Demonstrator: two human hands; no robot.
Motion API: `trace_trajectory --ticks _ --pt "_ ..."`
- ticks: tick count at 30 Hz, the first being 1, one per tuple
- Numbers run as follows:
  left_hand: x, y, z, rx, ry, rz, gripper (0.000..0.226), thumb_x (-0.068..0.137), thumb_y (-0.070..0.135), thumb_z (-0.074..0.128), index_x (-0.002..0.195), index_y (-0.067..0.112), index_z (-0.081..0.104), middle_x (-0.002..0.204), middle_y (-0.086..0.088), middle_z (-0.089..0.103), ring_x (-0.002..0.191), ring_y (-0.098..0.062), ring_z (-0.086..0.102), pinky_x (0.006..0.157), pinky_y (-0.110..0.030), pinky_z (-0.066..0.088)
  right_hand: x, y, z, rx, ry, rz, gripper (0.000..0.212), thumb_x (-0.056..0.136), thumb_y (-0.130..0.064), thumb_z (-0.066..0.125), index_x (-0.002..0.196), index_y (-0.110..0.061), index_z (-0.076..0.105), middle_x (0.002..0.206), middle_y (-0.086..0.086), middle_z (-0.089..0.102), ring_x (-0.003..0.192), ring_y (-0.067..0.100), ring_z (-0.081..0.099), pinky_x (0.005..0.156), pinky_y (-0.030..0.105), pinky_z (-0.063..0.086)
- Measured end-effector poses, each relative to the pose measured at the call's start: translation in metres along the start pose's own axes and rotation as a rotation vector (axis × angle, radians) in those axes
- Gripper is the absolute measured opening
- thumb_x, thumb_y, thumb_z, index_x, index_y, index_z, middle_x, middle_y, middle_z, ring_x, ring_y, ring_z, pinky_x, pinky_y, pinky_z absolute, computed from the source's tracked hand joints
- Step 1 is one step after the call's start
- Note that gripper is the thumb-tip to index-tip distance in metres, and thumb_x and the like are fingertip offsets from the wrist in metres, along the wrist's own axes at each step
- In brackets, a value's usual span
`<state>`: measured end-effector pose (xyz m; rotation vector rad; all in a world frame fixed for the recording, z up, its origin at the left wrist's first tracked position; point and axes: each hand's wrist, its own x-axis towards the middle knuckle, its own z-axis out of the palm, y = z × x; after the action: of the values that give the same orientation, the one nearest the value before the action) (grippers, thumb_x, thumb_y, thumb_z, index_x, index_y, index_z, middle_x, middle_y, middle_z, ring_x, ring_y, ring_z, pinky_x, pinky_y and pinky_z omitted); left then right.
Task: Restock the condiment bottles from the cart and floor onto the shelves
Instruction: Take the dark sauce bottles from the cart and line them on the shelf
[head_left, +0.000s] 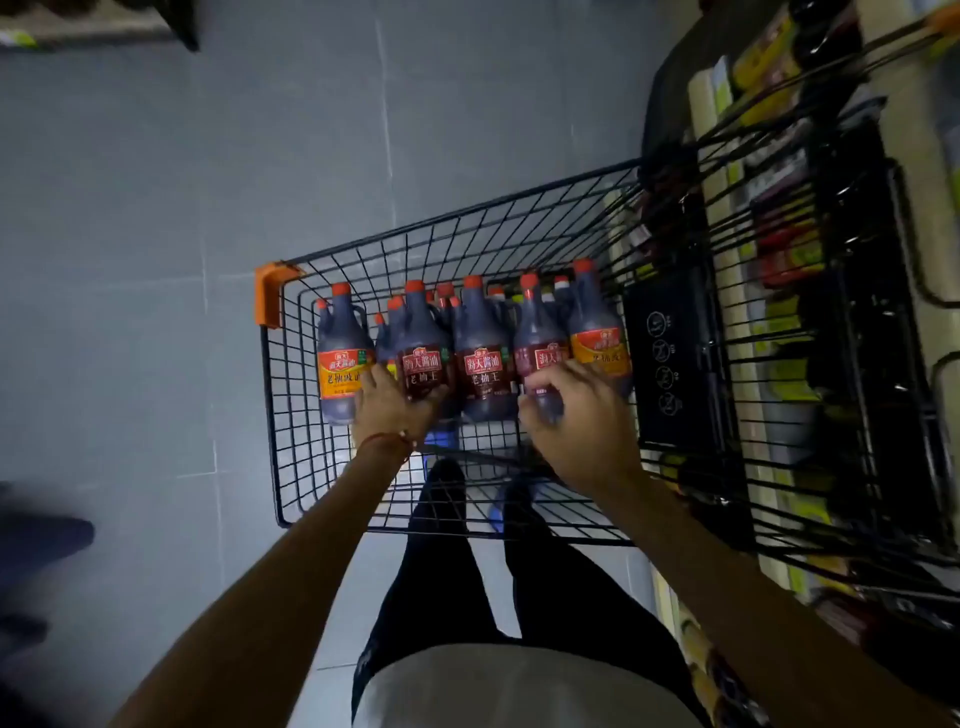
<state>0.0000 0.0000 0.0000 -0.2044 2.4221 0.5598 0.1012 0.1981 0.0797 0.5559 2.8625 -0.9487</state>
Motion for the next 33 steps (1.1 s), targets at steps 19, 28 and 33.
trace_trajectory --ticks 19,28,33 --pt "0.076 0.000 0.015 -0.265 -0.070 -0.226 0.098 0.062 0.051 0.091 0.133 0.004 0.043 0.129 -0.015 0.056 0.114 -0.035 0.060 0.094 -0.049 0.056 0.043 -0.009 0.069 0.105 -0.281 0.395 0.054 0.096 -0.027 0.069 0.143 -0.010 0.049 0.136 0.011 0.055 0.123 0.026 0.053 0.103 0.043 0.049" --pt "0.076 -0.036 -0.009 -0.215 -0.007 -0.261 0.099 0.057 0.050 0.093 0.131 0.007 0.043 0.125 -0.012 0.049 0.113 -0.033 0.054 0.095 -0.049 0.054 0.075 -0.010 0.132 0.179 -0.226 0.631 0.100 0.079 -0.034 0.089 0.154 0.001 0.031 0.153 0.025 0.030 0.143 0.039 0.030 0.118 0.046 0.033" --pt "0.080 -0.045 -0.008 -0.198 -0.028 -0.254 0.106 0.056 0.055 0.093 0.134 0.008 0.040 0.127 -0.014 0.048 0.116 -0.035 0.052 0.098 -0.054 0.052 0.083 -0.008 0.143 0.115 -0.171 0.662 0.096 0.071 -0.038 0.094 0.143 -0.001 0.042 0.146 0.027 0.036 0.138 0.044 0.035 0.116 0.052 0.036"
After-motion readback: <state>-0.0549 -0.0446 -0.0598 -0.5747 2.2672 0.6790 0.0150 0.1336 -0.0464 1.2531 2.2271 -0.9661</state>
